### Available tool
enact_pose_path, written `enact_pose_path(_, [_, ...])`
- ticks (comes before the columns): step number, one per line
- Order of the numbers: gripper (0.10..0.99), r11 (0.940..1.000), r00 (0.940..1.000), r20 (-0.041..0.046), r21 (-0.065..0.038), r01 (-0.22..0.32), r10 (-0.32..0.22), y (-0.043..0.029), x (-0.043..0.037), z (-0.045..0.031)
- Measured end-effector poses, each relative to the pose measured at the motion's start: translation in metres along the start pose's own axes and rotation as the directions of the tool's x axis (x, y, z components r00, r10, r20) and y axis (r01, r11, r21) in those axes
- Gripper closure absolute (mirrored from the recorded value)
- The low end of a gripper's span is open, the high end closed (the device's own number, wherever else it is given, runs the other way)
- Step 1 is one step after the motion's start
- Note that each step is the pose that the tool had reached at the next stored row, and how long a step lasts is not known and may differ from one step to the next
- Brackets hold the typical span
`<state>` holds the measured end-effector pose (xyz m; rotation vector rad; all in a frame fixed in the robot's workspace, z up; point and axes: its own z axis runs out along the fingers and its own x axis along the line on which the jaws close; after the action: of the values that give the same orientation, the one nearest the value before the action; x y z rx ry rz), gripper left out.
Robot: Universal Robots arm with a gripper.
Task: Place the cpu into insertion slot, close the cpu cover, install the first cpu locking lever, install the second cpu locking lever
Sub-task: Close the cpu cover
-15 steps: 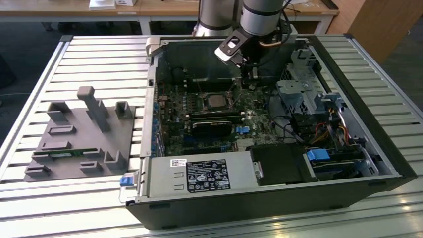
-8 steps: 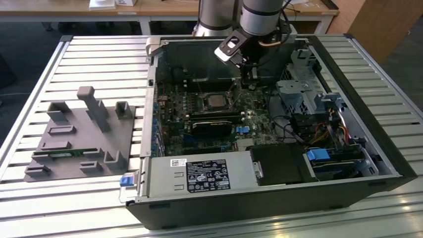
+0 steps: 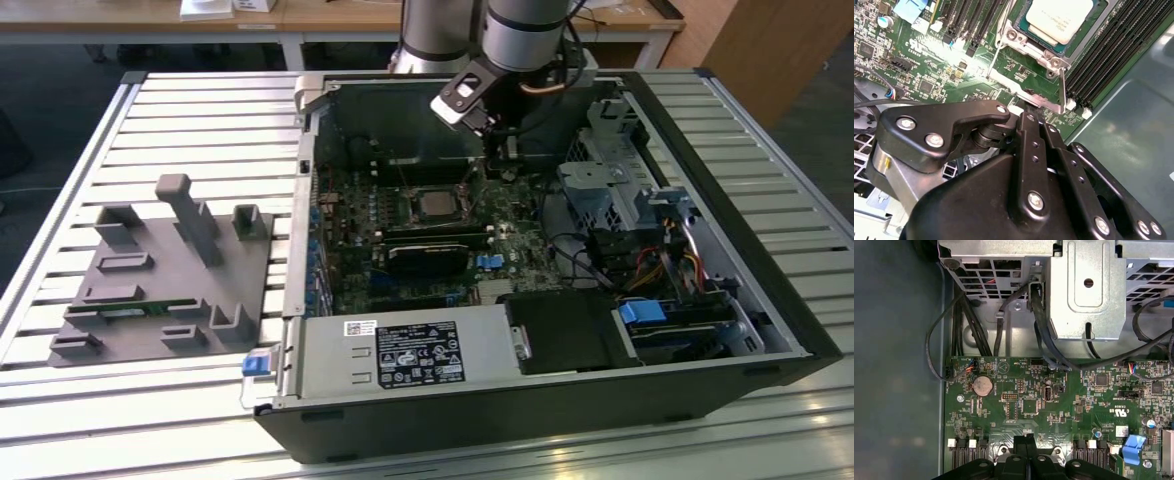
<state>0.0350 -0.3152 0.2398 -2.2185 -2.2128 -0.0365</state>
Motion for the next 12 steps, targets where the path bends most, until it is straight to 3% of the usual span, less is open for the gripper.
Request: enact_pose_path(12, [0.98,1.0,1.0,0.0,0.0,0.0,0.0,-0.0031,0.0,0.0])
